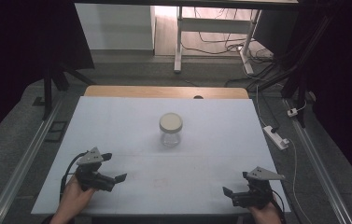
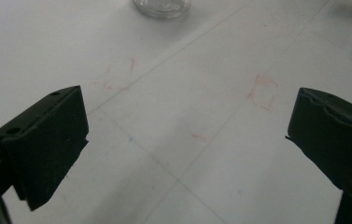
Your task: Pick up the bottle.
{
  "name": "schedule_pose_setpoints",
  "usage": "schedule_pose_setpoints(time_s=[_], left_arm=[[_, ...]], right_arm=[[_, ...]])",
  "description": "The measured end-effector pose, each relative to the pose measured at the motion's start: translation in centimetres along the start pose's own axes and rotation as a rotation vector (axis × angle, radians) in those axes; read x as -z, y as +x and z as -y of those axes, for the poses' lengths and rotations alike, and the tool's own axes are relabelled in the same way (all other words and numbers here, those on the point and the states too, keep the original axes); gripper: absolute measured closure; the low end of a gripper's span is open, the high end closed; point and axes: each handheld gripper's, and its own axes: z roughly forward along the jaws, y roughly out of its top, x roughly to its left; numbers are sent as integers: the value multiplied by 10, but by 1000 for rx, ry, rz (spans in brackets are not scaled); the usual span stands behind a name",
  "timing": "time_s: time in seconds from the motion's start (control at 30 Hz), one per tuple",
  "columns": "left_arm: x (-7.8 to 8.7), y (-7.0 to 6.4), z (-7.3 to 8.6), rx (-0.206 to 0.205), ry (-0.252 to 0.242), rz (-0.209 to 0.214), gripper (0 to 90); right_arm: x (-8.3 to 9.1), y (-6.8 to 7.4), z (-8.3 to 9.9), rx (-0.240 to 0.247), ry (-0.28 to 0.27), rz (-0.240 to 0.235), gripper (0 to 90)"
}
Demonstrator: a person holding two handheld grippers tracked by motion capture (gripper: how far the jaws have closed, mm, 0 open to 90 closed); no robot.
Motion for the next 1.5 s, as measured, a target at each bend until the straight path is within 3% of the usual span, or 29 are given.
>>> schedule_pose_setpoints(time_s=[0.17, 0.37, 0.67, 1.13, 1.37, 1.5], left_arm=[[-16, 4, -14, -19, 12, 29, 0], [-33, 8, -29, -46, 26, 29, 0], [-61, 18, -50, -29, 28, 70, 0], [-103, 34, -76, -50, 17, 75, 0], [-131, 38, -88, -54, 9, 105, 0], [-144, 40, -92, -57, 4, 96, 0]], right_arm=[[0, 0, 0, 0, 0, 0, 0], [0, 0, 0, 2, 0, 2, 0], [0, 0, 0, 4, 0, 4, 0], [0, 0, 0, 4, -1, 4, 0], [0, 0, 0, 4, -1, 2, 0], [0, 0, 0, 3, -3, 0, 0]])
